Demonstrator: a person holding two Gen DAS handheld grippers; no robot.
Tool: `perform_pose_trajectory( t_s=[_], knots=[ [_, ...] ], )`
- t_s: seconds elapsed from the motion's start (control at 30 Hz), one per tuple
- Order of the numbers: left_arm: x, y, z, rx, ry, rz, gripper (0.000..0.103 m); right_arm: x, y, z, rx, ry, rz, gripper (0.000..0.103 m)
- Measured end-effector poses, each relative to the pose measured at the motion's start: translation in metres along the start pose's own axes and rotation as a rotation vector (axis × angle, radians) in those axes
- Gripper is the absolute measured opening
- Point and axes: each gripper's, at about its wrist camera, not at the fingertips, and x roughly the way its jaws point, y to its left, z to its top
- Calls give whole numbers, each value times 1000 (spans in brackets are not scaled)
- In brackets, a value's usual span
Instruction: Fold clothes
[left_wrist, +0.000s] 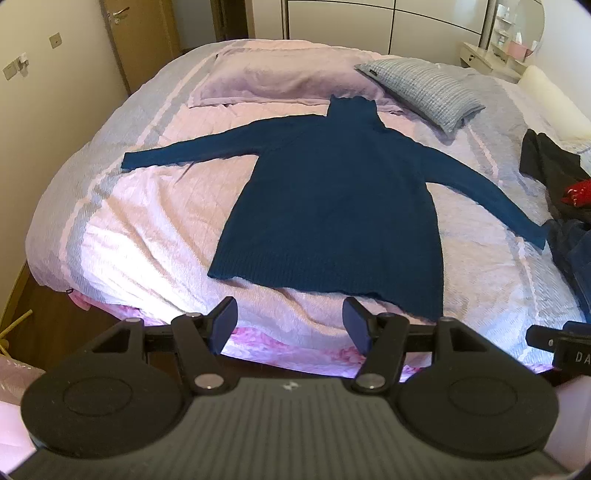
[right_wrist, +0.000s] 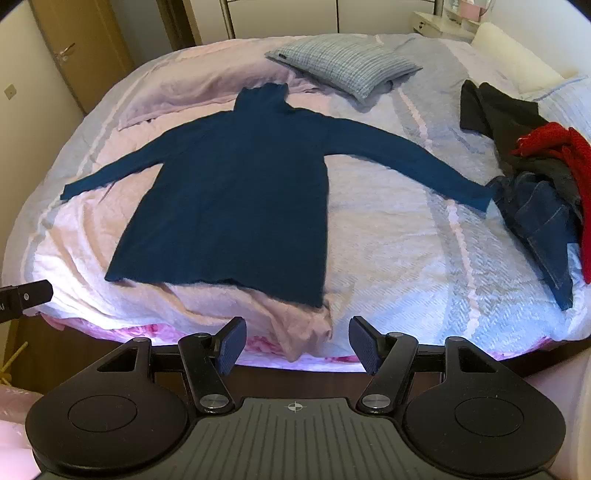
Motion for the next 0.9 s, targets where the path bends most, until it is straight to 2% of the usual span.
perform_pose_trajectory(
  t_s=[0.33,0.53,0.63,0.7,0.8,0.9],
  knots=[
    [28,17,23,-45,9,14,59,23,11,31,-4,0,11,65],
    [65,47,47,-103,-4,-23,59,56,7,62,79,2,41,65],
    [86,71,67,-153,-8,-47,59,70,6,86,129,-16,68,65],
    [104,93,89,-193,-15,-70,59,76,9,104,157,-60,76,65],
    [135,125,124,-239,-31,-95,59,89,17,134,199,-119,68,65],
    [171,162,162,-309,-28,-129,59,113,31,164,250,-115,40,65]
  ],
)
